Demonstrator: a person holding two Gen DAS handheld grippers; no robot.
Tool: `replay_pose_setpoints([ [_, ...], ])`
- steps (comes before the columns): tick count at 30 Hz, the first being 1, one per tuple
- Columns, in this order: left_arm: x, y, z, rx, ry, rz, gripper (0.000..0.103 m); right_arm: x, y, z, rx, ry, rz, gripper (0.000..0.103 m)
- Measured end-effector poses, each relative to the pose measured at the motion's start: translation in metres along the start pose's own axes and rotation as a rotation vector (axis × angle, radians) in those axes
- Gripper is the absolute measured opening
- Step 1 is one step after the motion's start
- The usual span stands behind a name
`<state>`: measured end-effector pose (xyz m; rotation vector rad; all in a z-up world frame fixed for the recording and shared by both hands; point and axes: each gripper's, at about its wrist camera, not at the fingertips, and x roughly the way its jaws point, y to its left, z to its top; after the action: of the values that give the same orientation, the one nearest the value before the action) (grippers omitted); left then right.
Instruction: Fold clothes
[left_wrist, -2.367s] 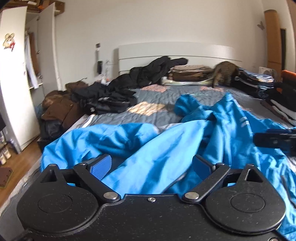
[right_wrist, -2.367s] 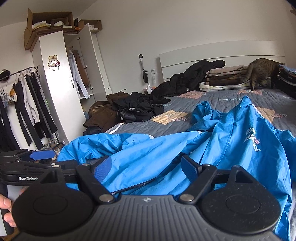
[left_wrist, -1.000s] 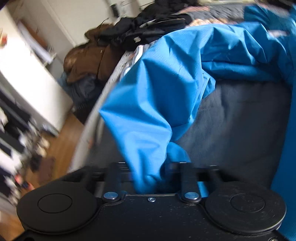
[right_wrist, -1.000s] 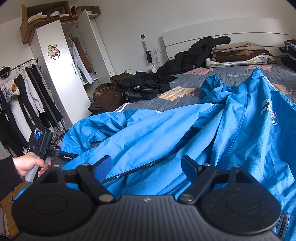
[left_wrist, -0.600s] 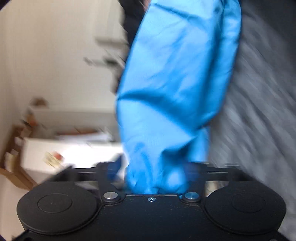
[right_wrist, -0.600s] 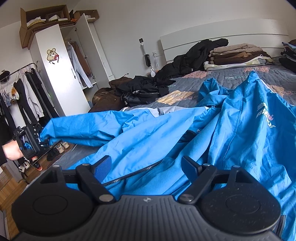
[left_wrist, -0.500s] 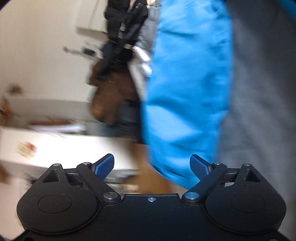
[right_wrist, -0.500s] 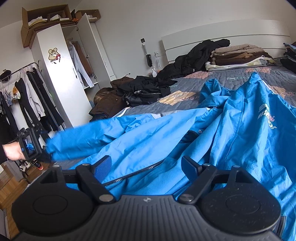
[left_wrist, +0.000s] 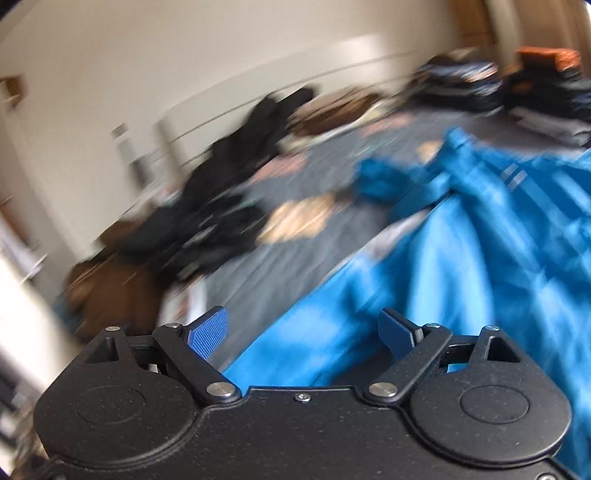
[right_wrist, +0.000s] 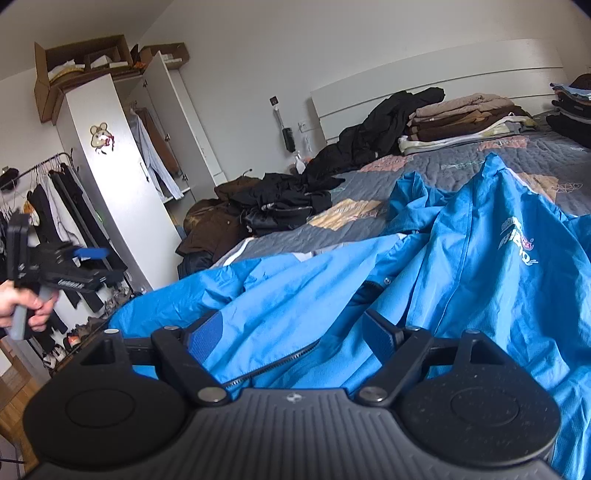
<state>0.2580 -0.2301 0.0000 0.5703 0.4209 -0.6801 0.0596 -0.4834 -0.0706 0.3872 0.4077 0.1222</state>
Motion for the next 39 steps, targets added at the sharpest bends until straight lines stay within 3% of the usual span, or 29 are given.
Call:
replay_pose_setpoints([
  [3, 0.051, -0.038, 0.028, 0.021, -0.039, -0.074, 0.087, -0.004, -0.007, 0.005, 0.012, -0.017, -0.009, 0.082],
  [8, 0.138, -0.089, 0.046, 0.052, -0.014, -0.158, 0.068, -0.010, -0.026, 0.010, 0.042, -0.040, -0.043, 0.082],
  [10, 0.170, -0.108, 0.052, 0.075, 0.028, -0.172, 0.063, -0.012, -0.034, 0.011, 0.055, -0.048, -0.056, 0.082],
  [16, 0.247, -0.139, 0.060, 0.122, 0.176, -0.214, 0.063, -0.014, -0.057, 0.011, 0.086, -0.055, -0.092, 0.082],
  [21, 0.286, -0.149, 0.046, 0.162, 0.308, -0.257, 0.064, -0.013, -0.069, 0.008, 0.110, -0.048, -0.097, 0.082],
  [22, 0.287, -0.148, 0.041, 0.181, 0.305, -0.275, 0.054, -0.013, -0.071, 0.007, 0.112, -0.044, -0.098, 0.082],
  [23, 0.288, -0.147, 0.038, 0.192, 0.302, -0.283, 0.031, -0.013, -0.072, 0.005, 0.113, -0.039, -0.100, 0.082],
  [25, 0.289, -0.139, 0.035, 0.199, 0.292, -0.281, 0.016, -0.014, -0.074, 0.003, 0.113, -0.028, -0.100, 0.082],
  [30, 0.282, -0.101, 0.054, 0.140, 0.179, -0.194, 0.009, -0.018, -0.080, -0.001, 0.123, -0.012, -0.100, 0.082],
  [35, 0.285, -0.029, 0.090, -0.096, 0.059, -0.050, 0.009, -0.025, -0.090, -0.002, 0.149, -0.023, -0.112, 0.082],
  [39, 0.289, 0.005, 0.109, -0.256, -0.043, 0.139, 0.009, -0.024, -0.097, -0.004, 0.166, -0.021, -0.123, 0.082],
])
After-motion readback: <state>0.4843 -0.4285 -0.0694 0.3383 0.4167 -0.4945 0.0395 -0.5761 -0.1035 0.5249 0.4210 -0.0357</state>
